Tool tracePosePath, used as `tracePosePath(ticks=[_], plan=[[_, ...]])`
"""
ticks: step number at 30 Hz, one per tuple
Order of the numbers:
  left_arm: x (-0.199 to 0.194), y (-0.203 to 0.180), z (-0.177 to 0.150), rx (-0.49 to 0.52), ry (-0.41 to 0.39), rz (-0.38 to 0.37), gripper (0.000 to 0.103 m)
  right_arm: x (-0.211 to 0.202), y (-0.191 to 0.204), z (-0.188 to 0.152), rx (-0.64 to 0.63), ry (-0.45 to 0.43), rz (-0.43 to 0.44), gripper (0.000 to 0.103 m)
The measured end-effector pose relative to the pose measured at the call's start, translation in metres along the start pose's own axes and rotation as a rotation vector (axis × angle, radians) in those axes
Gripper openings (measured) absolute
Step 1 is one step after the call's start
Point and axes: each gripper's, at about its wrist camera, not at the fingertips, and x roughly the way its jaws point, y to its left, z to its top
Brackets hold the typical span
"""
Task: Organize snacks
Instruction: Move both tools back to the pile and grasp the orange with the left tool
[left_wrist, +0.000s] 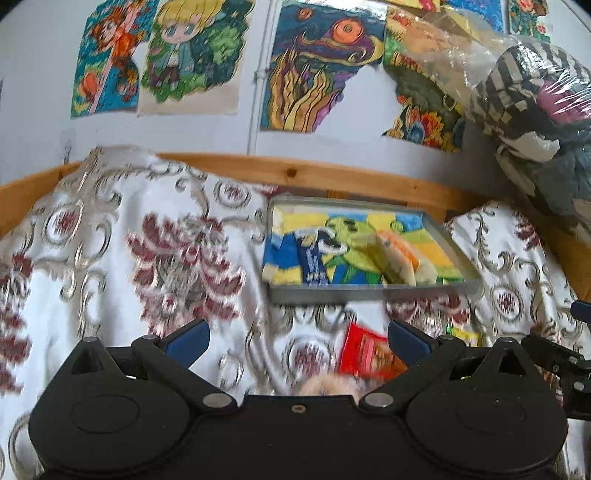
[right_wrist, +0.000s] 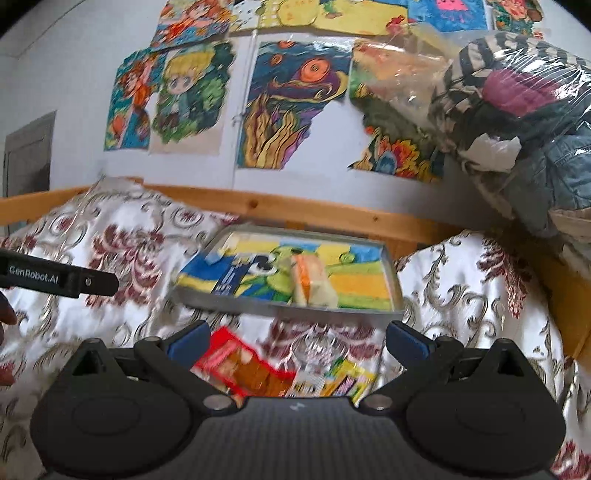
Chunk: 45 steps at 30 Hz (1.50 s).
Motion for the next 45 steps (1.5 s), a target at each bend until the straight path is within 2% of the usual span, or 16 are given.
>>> tracePosePath(ticks=[9,18,23,27,30,37,43,45], plan=[[0.012,0.007,-0.029,0.003,0.128,-0.013,0.102,-0.002,0.018,-0.025,-0.020,0.094,0.044,0.103],[0.043,0.010,-0.049,0.015,0.284,-0.033,0.102,0.029,0.037,-0.044,-0.051,0.297,0.142,0.103],[0.059,0.010,-0.058,0.025,0.360,-0.045,0.102,0.046,0.049,-0.054,-0.078,0.374,0.183,0.102],[0.069,0.009,-0.062,0.037,0.402,-0.060,0.102,0.059,0.051,-0.059,-0.051,0.442,0.222,0.097],[0.075,0.009,-0.064,0.046,0.424,-0.062,0.102,0.068,0.053,-0.061,-0.062,0.479,0.234,0.093],[0.081,0.007,-0.069,0.055,0.443,-0.054,0.102,0.085,0.052,-0.067,-0.062,0.551,0.291,0.092],[0.084,0.004,-0.071,0.068,0.442,-0.059,0.100,0.088,0.048,-0.068,-0.047,0.548,0.301,0.085],[0.085,0.004,-0.071,0.071,0.441,-0.067,0.096,0.088,0.048,-0.068,-0.049,0.542,0.303,0.083]])
